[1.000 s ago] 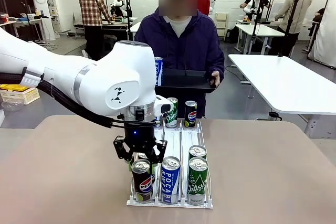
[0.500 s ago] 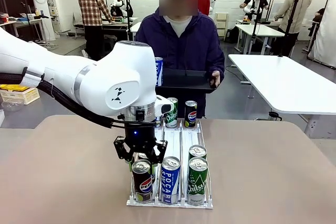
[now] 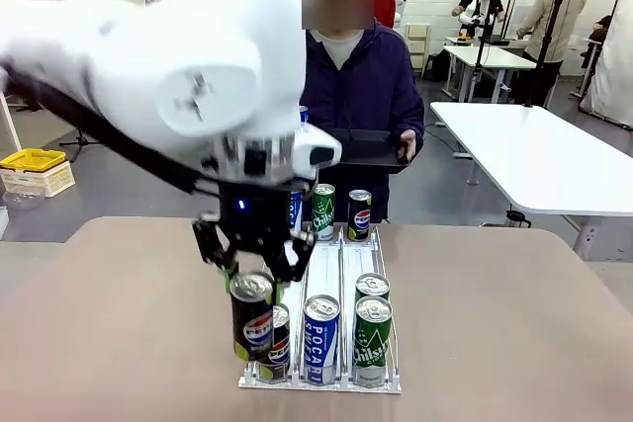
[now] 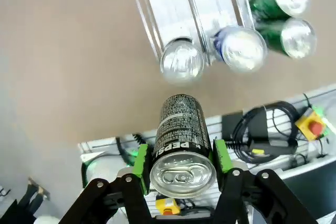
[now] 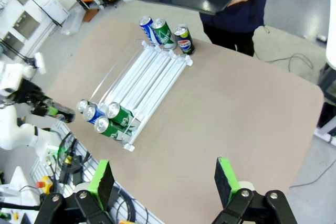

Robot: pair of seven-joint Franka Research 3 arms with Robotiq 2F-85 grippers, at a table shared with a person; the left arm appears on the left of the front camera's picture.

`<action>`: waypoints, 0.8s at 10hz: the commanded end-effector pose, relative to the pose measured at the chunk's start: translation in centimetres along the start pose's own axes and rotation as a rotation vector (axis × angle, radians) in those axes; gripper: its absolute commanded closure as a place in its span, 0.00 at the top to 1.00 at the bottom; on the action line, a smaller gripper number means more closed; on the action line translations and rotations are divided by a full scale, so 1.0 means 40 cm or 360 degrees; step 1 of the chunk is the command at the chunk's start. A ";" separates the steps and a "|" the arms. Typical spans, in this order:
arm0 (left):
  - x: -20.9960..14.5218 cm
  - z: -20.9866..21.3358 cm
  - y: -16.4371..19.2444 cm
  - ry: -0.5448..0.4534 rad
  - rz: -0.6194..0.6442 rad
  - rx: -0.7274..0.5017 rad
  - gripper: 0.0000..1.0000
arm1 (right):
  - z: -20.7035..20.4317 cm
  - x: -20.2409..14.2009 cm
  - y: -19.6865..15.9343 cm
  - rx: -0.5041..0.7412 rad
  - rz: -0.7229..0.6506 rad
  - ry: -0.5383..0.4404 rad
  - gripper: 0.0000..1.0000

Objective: Retrieve and hand over the desired beverage to the person.
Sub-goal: Pick up another can of the same type that the person held from the Automatic Can Dispenser.

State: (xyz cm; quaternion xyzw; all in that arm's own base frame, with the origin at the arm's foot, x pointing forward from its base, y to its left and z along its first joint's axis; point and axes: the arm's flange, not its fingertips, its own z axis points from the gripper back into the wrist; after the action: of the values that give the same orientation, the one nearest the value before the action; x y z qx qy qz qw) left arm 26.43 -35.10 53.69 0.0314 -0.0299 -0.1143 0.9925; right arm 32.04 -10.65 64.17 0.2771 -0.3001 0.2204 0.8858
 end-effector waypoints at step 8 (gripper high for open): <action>0.164 0.312 -0.003 -0.0142 0.0226 -0.0186 0.00 | -0.002 0.001 -0.003 0.0039 0.0010 -0.0018 1.00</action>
State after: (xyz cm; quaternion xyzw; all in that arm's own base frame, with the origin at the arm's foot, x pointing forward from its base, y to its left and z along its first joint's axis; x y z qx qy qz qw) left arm 31.68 -36.38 65.17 -0.0347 -0.0777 -0.0677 0.9941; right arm 32.02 -10.67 64.18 0.2770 -0.3004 0.2201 0.8858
